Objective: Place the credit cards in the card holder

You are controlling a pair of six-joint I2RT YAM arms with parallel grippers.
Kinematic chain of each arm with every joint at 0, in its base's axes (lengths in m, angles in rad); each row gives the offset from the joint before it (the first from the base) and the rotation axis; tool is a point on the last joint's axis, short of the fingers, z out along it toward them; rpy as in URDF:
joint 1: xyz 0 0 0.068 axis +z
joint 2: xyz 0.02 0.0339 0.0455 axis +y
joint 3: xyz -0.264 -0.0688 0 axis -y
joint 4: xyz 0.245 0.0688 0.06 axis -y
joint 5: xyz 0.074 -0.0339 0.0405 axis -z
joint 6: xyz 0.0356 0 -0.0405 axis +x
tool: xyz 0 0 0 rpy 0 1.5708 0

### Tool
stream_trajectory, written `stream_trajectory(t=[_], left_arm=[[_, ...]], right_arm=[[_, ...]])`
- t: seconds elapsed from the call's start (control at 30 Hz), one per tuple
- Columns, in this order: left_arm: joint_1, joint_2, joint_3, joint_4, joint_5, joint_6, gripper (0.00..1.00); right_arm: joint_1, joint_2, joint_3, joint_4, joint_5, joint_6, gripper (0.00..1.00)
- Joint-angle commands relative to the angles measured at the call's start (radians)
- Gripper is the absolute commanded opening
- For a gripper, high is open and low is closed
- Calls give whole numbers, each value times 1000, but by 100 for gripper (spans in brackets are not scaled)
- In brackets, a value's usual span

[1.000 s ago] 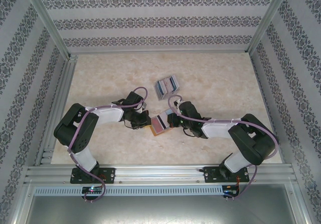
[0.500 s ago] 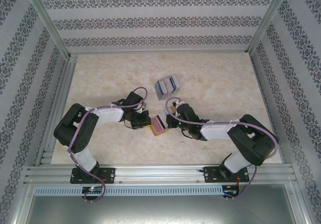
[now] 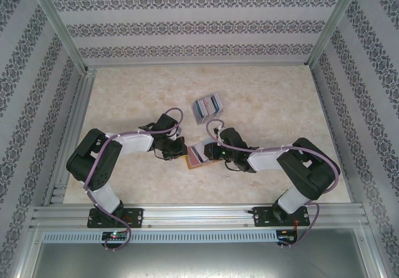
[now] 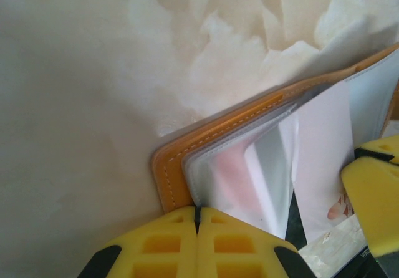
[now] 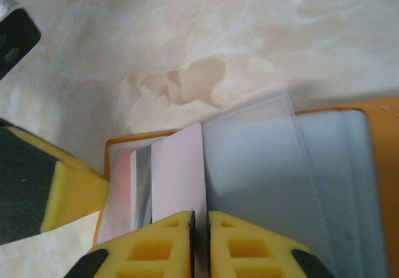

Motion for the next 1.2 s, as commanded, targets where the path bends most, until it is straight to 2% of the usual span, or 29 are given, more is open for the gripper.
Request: stream_trajectory(t=[0.0, 0.33, 0.53, 0.9, 1.17], left_arm=[[-25, 40, -26, -43, -57, -7, 3], [-26, 40, -24, -48, -62, -3, 3], [-25, 42, -24, -51, -64, -3, 3], [-27, 46, -14, -59, -68, -5, 3], [-29, 52, -7, -51, -65, -9, 3]], right_arm=[[3, 15, 36, 21, -226, 39, 16], [-57, 75, 43, 101, -368, 97, 14], [-77, 100, 28, 152, -419, 133, 4], [-148, -84, -76, 89, -286, 137, 2], [-100, -81, -77, 112, -144, 144, 0]])
